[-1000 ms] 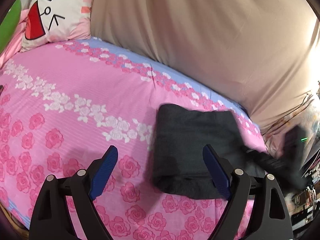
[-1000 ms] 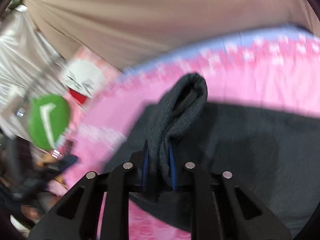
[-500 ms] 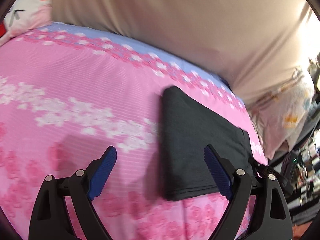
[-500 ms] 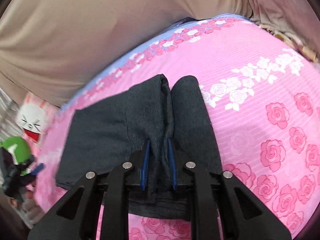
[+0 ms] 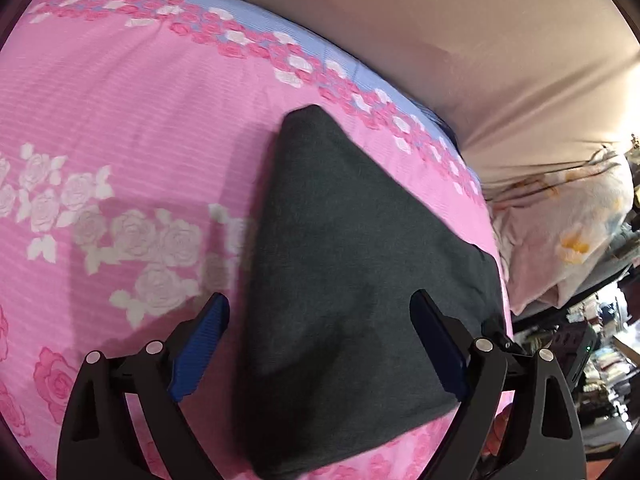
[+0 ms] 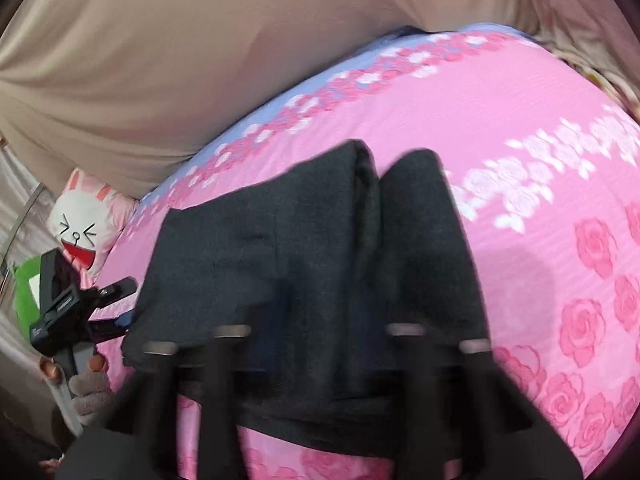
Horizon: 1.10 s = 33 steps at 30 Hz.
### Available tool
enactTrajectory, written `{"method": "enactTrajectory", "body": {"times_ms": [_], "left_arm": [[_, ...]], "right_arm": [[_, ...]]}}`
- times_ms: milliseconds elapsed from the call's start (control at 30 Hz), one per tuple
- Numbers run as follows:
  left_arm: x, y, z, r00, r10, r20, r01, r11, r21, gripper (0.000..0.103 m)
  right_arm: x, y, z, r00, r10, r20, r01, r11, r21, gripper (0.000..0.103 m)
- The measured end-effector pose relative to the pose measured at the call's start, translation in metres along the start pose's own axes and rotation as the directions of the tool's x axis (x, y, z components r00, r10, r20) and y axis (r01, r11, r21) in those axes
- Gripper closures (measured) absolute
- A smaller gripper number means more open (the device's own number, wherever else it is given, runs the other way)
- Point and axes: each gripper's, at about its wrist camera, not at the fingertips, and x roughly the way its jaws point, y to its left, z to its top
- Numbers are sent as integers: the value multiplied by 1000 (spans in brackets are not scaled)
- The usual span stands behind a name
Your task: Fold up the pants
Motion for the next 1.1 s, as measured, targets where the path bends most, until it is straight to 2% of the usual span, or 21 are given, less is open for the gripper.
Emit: {"method": "enactTrajectory", "body": {"times_ms": [67, 133, 200, 233, 300, 333, 400, 433, 467, 500, 533, 567, 667, 733, 833, 933, 967, 1000, 1033, 1067, 1100], "left_arm": [[-6, -2, 0, 1000, -20, 12, 20, 1000, -7, 15], [-13, -6, -1, 999, 4, 42, -5, 1000, 15, 14], [-11, -6, -3, 999, 19, 38, -20, 999, 28, 14], [-7, -5, -3, 1000, 16, 22, -17, 1000, 20, 14], [7, 0, -4, 1000, 4, -17, -4, 1000, -10, 14], [5, -3, -5, 1000, 8, 12, -8, 1000, 2, 13], [10, -8, -6, 1000, -2, -5, 2, 1000, 16, 13], [11, -8, -7, 1000, -3, 3, 2, 1000, 20, 13], [13, -10, -6, 1000, -13, 8, 13, 999, 34, 14], [19, -12, -5, 998, -55, -20, 56, 997, 52, 37], [22, -11, -5, 999, -32, -26, 33, 998, 55, 68], [23, -11, -4, 1000, -8, -25, 9, 998, 61, 84], [10, -4, 6, 997, -69, -26, 70, 996, 50, 92], [-11, -6, 13, 998, -63, 15, 62, 995, 81, 98], [-61, 4, 19, 996, -47, 74, 39, 993, 113, 98], [-98, 29, 15, 990, 53, 129, -69, 990, 122, 98], [-103, 41, 12, 986, 101, 131, -116, 987, 112, 98], [-101, 48, 10, 985, 127, 115, -139, 985, 102, 97], [-99, 58, 6, 986, 142, 92, -151, 985, 90, 95], [-95, 68, -1, 985, 158, 76, -164, 984, 73, 95], [-95, 71, -5, 983, 166, 81, -172, 982, 72, 94]], "right_arm": [[-26, 4, 8, 998, 0, 67, 1, 1000, -9, 89], [-41, 2, 10, 995, -40, 94, 43, 999, -27, 89], [-29, -10, 5, 987, -157, 44, 159, 986, -51, 82], [-13, -22, -1, 982, -190, -23, 189, 981, -35, 77], [-17, -35, -9, 983, -184, 13, 183, 982, 50, 58], [-24, -36, -10, 984, -174, 32, 171, 983, 73, 52], [-33, -37, -9, 981, -179, 71, 173, 981, 88, 19], [-33, -38, -8, 979, -187, 74, 181, 979, 90, 13], [-26, -40, -6, 981, -186, 52, 181, 980, 85, 13], [-19, -42, -6, 986, -164, 23, 162, 984, 79, 22], [-8, -44, -6, 992, -123, -18, 124, 989, 81, 38], [3, -46, -5, 995, -84, -52, 89, 990, 112, 55], [-1, -27, 3, 998, -66, -19, 68, 993, 97, 74], [-14, -8, 7, 1000, -27, 13, 26, 997, 76, 76], [-26, 34, 5, 998, 53, 30, -53, 999, 0, 76], [-5, 60, -13, 995, 94, -39, -95, 994, -47, 76], [10, 62, -23, 994, 79, -78, -83, 995, -55, 74], [23, 61, -31, 994, 37, -103, -44, 997, -59, 66], [34, 57, -39, 994, -30, -108, 23, 998, -58, 60], [34, 53, -41, 995, -36, -95, 33, 999, -33, 46], [30, 48, -42, 996, -27, -83, 28, 1000, 6, 43]]}}
